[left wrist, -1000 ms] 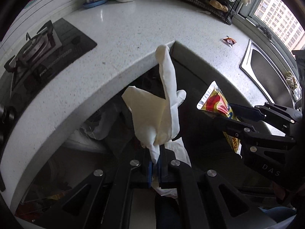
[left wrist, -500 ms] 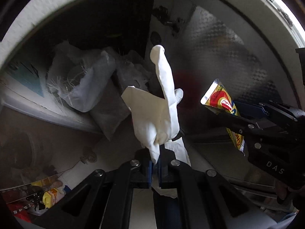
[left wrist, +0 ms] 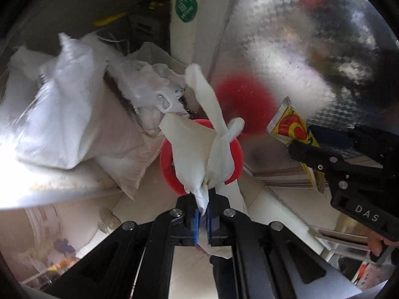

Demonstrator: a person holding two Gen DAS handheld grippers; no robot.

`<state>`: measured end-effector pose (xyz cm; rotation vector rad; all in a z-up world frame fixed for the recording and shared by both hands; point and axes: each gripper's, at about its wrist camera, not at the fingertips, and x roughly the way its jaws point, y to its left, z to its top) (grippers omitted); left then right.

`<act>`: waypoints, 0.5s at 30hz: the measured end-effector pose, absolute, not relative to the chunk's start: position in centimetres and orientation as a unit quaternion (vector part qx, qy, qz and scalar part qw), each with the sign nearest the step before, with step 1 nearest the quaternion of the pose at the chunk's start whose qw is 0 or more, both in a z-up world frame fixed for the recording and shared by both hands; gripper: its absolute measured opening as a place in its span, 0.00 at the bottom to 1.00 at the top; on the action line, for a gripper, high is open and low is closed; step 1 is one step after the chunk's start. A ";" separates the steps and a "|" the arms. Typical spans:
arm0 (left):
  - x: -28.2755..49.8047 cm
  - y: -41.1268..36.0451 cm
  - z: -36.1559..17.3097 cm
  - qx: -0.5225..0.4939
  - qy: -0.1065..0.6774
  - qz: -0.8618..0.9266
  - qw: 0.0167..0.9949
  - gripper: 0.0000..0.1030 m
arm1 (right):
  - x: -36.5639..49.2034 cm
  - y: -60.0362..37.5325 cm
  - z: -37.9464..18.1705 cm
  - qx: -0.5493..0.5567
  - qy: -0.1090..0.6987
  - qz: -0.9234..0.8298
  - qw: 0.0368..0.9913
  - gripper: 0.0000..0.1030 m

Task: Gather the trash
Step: 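Open the left tool dropping the glove while the right drops the yellow packet into the bucket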

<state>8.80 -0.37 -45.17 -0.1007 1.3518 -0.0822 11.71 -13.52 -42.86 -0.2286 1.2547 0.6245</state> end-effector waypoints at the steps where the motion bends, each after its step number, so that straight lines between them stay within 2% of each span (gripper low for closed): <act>1: 9.1 -0.3 -45.5 -0.046 0.626 -0.040 0.777 0.03 | 12.0 -13.8 -43.3 -0.104 0.577 0.285 0.758 0.33; 8: 10.6 0.3 -46.6 -0.055 0.624 -0.043 0.779 0.04 | 12.4 -15.3 -45.0 -0.106 0.577 0.285 0.758 0.33; 9: 10.8 0.3 -46.7 -0.054 0.624 -0.040 0.779 0.06 | 12.4 -15.4 -45.2 -0.107 0.578 0.285 0.757 0.33; 11: 11.0 0.3 -46.9 -0.057 0.627 -0.038 0.776 0.16 | 12.4 -15.5 -45.3 -0.106 0.579 0.286 0.756 0.33; 13: 11.1 0.3 -47.1 -0.055 0.630 -0.035 0.774 0.43 | 12.5 -15.5 -45.6 -0.107 0.579 0.286 0.756 0.33; 15: 11.3 0.2 -47.3 -0.052 0.630 -0.031 0.774 0.60 | 12.4 -15.6 -45.7 -0.113 0.580 0.284 0.755 0.33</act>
